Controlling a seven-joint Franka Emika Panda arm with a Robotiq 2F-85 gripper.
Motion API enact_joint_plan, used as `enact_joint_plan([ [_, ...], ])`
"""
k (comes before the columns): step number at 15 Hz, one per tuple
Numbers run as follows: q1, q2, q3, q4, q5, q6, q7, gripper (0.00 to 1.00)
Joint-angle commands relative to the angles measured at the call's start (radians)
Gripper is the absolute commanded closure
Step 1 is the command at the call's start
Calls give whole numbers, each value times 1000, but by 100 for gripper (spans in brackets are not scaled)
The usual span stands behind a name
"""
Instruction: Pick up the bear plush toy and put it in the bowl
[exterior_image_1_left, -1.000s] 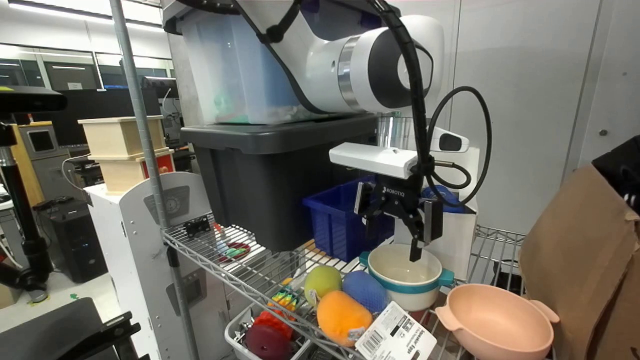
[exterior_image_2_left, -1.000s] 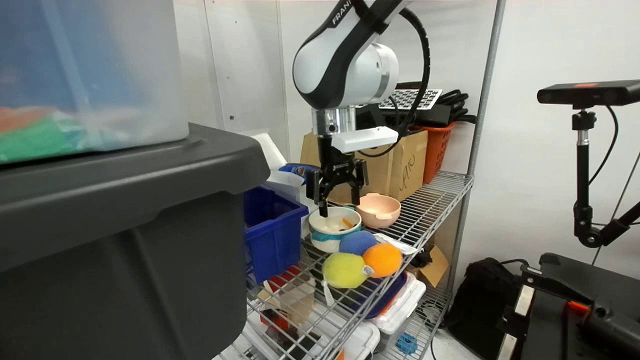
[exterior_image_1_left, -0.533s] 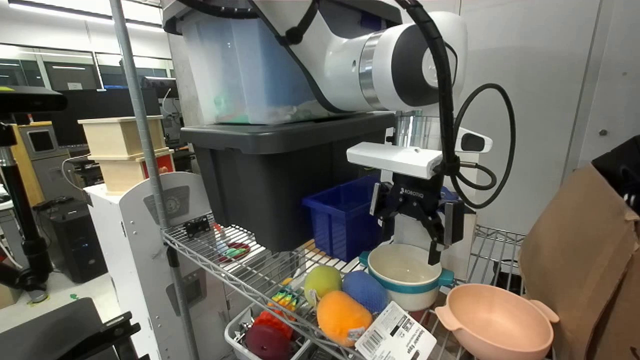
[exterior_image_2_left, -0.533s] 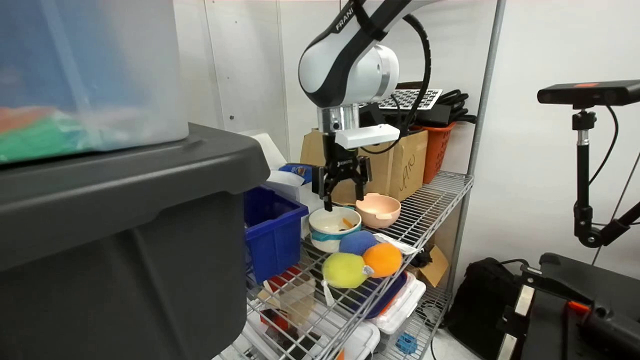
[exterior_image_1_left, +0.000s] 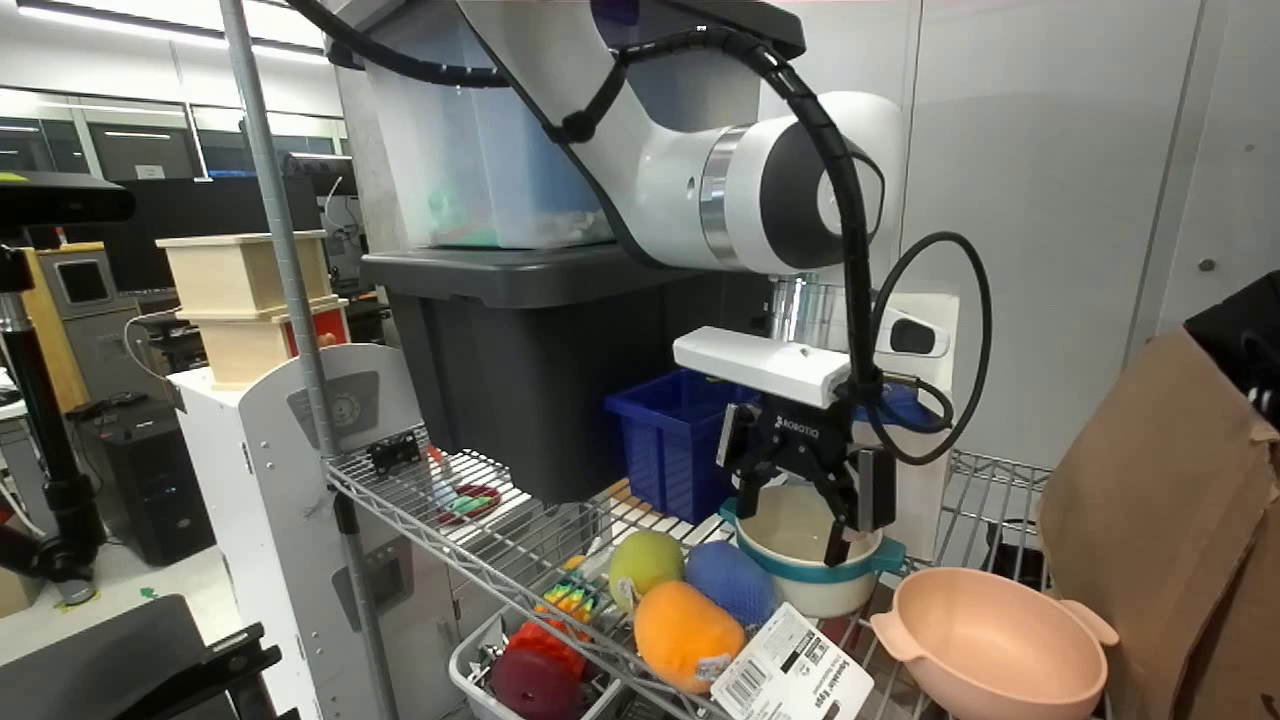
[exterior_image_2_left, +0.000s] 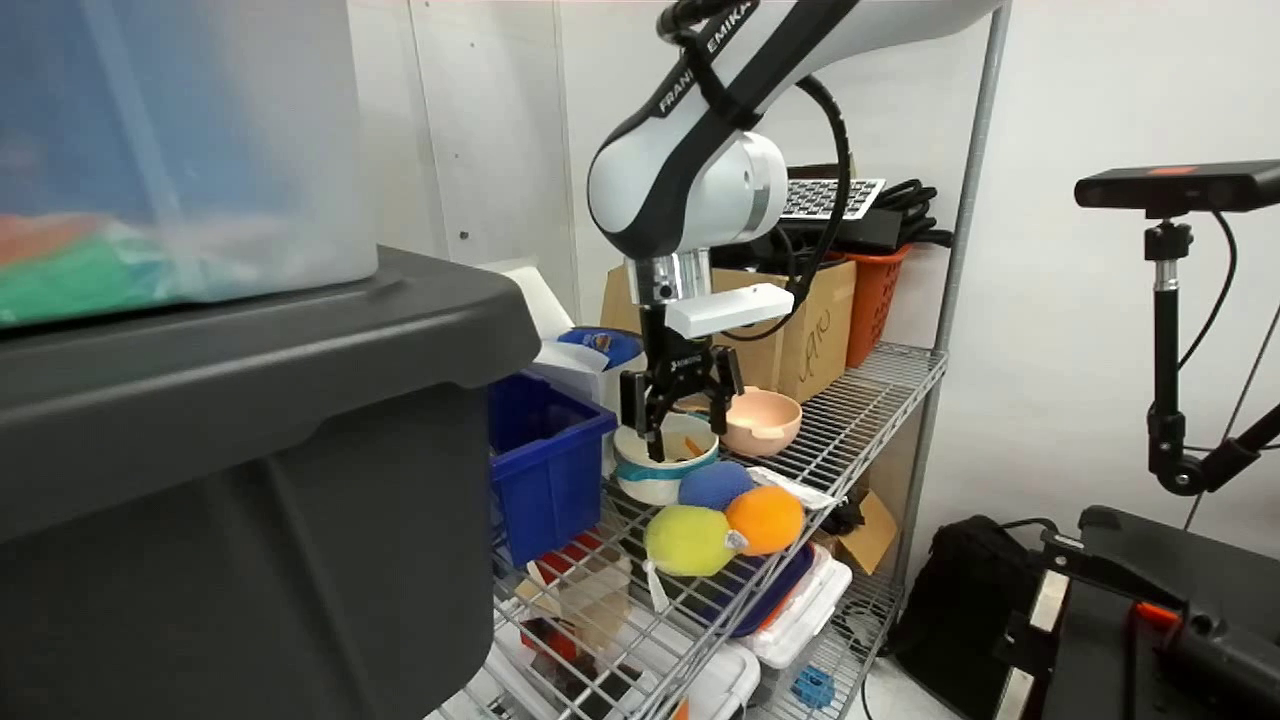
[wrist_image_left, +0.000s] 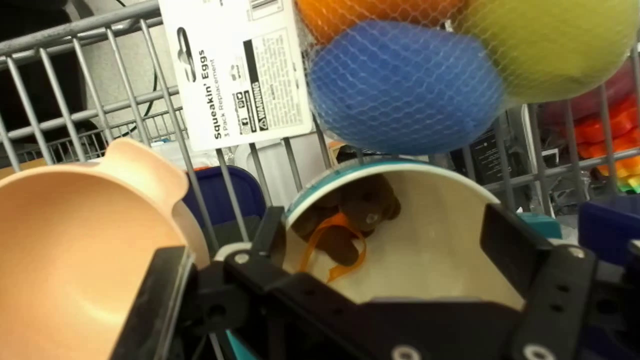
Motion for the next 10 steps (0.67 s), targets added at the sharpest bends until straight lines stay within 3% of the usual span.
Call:
enact_joint_plan([
  [1,6,20,2,40,4,-28,13,0],
  [10,3,40,2,99,5,-41,15,0],
])
